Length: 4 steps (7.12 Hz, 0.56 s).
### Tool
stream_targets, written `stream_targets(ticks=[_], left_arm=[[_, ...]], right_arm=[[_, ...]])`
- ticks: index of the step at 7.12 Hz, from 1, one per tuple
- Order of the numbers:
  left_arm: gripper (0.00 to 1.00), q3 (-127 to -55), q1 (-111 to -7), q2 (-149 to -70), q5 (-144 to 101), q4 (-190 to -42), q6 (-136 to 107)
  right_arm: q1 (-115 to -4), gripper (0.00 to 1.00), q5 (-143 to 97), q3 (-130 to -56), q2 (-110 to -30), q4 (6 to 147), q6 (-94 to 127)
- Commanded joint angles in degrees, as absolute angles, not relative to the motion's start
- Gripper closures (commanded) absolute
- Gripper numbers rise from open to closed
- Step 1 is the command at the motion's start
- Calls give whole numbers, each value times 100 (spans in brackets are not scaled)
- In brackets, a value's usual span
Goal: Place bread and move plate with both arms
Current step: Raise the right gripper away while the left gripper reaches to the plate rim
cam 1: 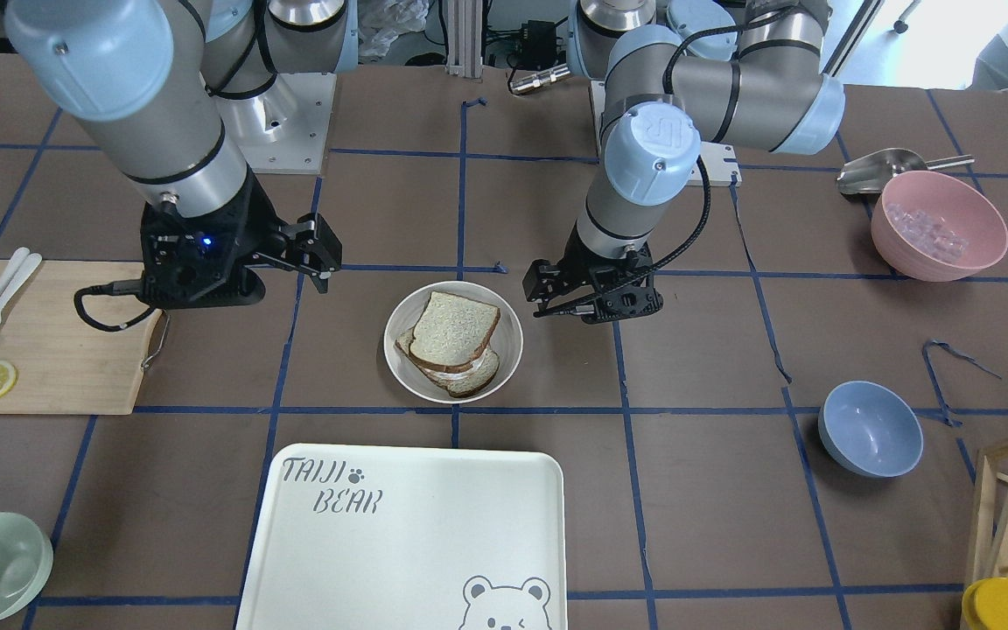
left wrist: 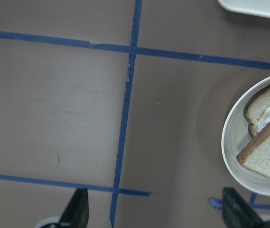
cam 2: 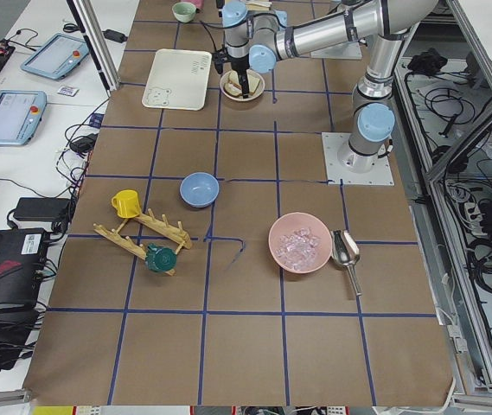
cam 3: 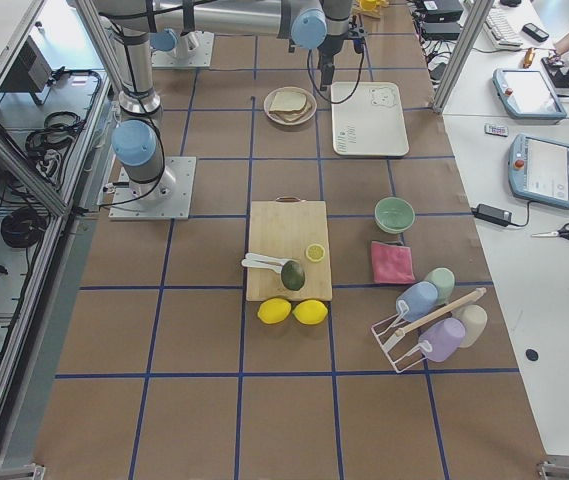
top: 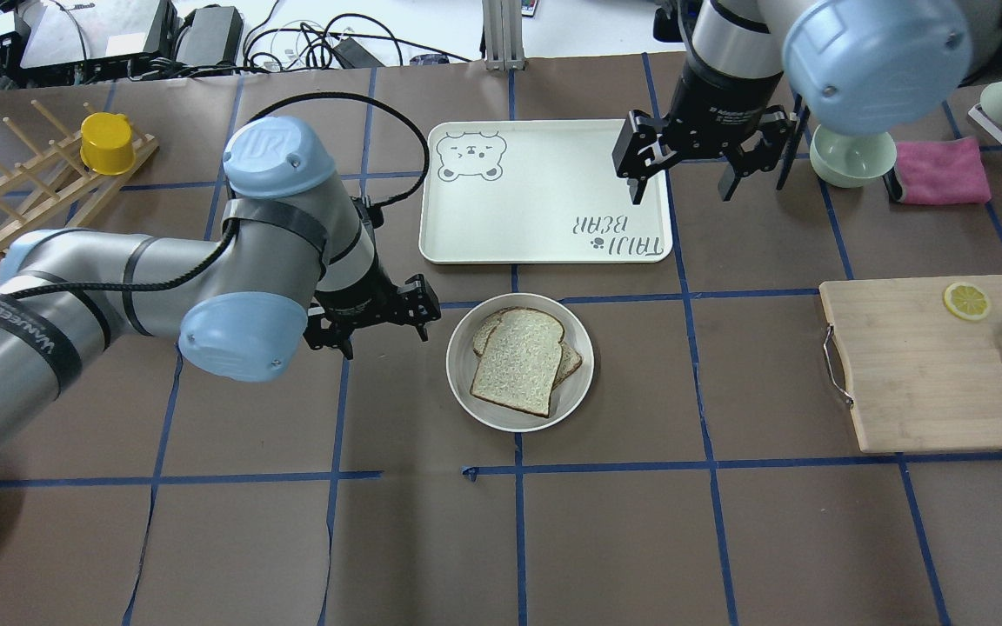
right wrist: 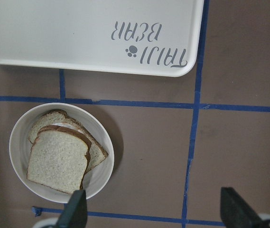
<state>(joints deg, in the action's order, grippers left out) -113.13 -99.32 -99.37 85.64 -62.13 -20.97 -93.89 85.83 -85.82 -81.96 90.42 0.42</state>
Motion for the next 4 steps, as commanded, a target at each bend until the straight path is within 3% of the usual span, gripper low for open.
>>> stream_targets(ticks=[1,3,4], left_arm=[[0,-11514,-10045,-10509,8534,-5076,-2180],[3,-11496,-10204,-10862,8534,-4713,-2197],[12,-11487,-10222,-10924,8525,-4667,-2197]], right_arm=[[-9273,0,8997,-8595,-8490,8727,-262],[-9255,0,9018,-8578,-8656,8771,-395],[-9255,0,9070,-8596,-8709,8737,-396]])
